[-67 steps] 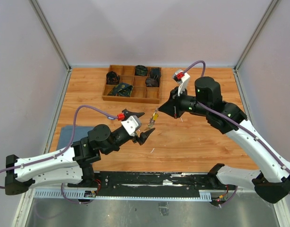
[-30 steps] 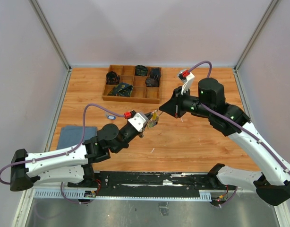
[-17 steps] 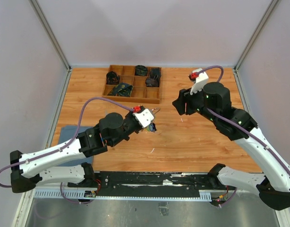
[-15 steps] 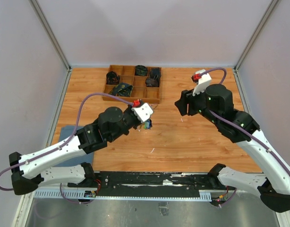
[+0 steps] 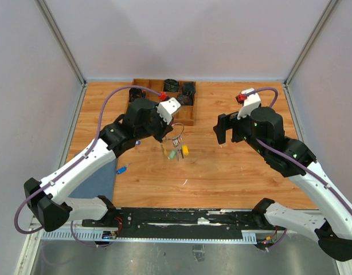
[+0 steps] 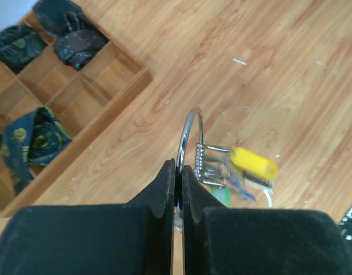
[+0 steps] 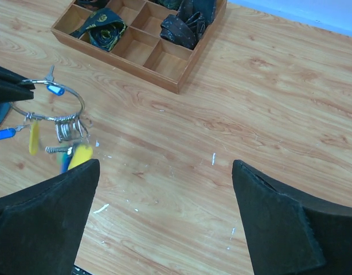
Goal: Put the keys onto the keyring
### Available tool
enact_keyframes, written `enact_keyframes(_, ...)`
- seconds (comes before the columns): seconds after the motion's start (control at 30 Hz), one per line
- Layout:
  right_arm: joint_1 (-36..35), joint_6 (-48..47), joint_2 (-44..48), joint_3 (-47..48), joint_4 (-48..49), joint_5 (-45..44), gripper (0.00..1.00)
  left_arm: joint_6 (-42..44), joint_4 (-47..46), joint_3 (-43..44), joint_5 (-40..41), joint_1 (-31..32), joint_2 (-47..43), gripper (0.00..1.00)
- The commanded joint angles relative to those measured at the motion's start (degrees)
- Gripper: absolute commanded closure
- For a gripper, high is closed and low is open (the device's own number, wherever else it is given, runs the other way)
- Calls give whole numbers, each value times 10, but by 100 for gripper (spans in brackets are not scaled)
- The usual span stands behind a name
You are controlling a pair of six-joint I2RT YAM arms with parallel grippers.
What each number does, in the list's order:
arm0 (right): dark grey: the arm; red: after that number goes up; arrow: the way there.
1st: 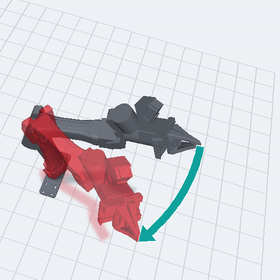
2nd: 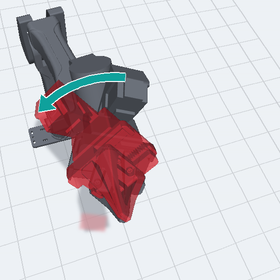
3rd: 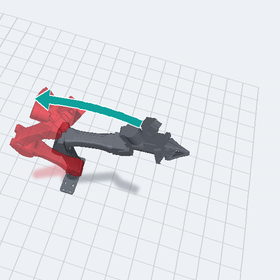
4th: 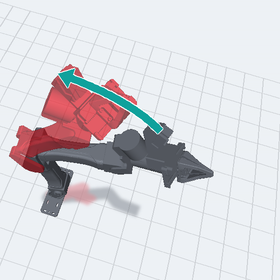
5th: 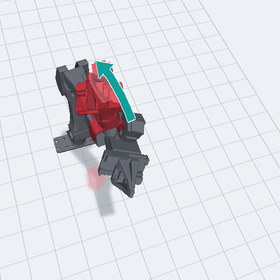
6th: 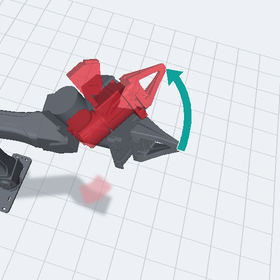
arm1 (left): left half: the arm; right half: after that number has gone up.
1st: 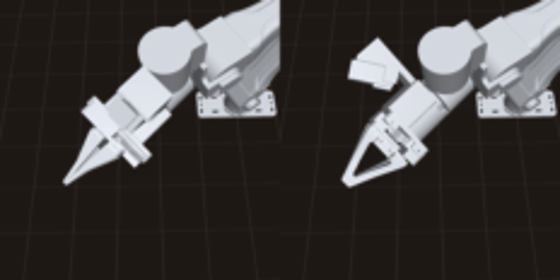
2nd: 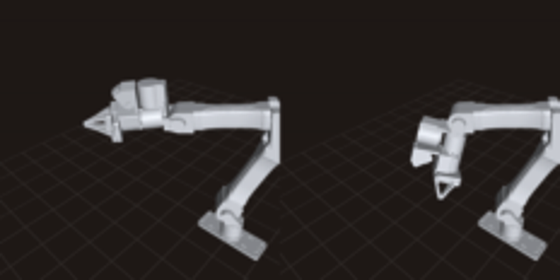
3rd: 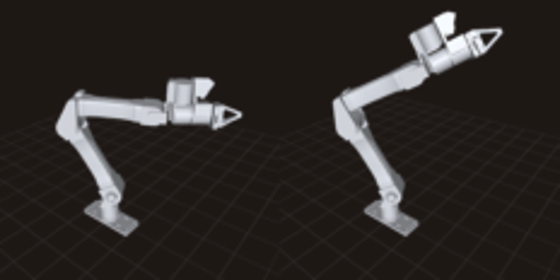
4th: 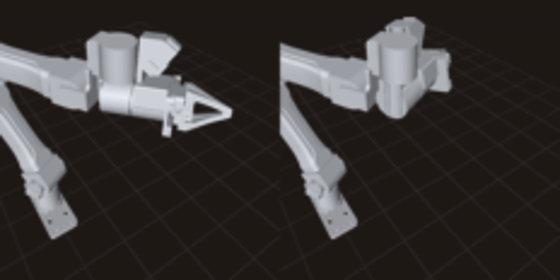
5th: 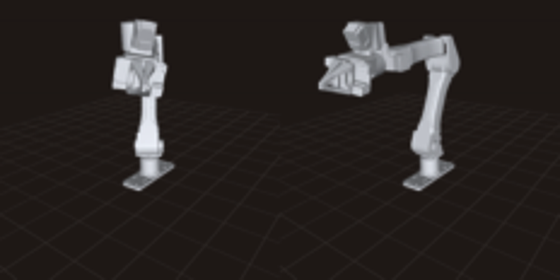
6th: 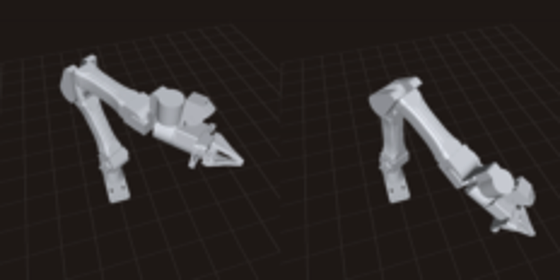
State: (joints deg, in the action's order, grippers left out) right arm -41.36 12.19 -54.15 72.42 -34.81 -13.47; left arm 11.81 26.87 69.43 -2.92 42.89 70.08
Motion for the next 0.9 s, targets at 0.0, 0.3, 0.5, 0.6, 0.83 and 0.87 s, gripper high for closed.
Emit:
enact_keyframes(0.0,-9,0,7,-8,3,-17,1,-64,-17,8,-102,-12,-14,99)
enact_keyframes(0.3,-9,-19,6,-20,19,-1,2,-81,-43,-21,-89,-12,-20,99)
enact_keyframes(0.5,-8,-12,7,-30,36,-17,2,-134,-49,-18,-4,-12,-19,99)
enact_keyframes(0.6,-8,-2,30,-49,63,-18,1,-141,-47,-17,23,-11,-14,99)
enact_keyframes(0.83,-9,6,54,-67,81,21,1,-153,-108,-65,-37,-12,-26,99)
enact_keyframes(0.87,-9,-5,57,-74,88,33,2,-156,-135,-84,-58,-12,-37,99)
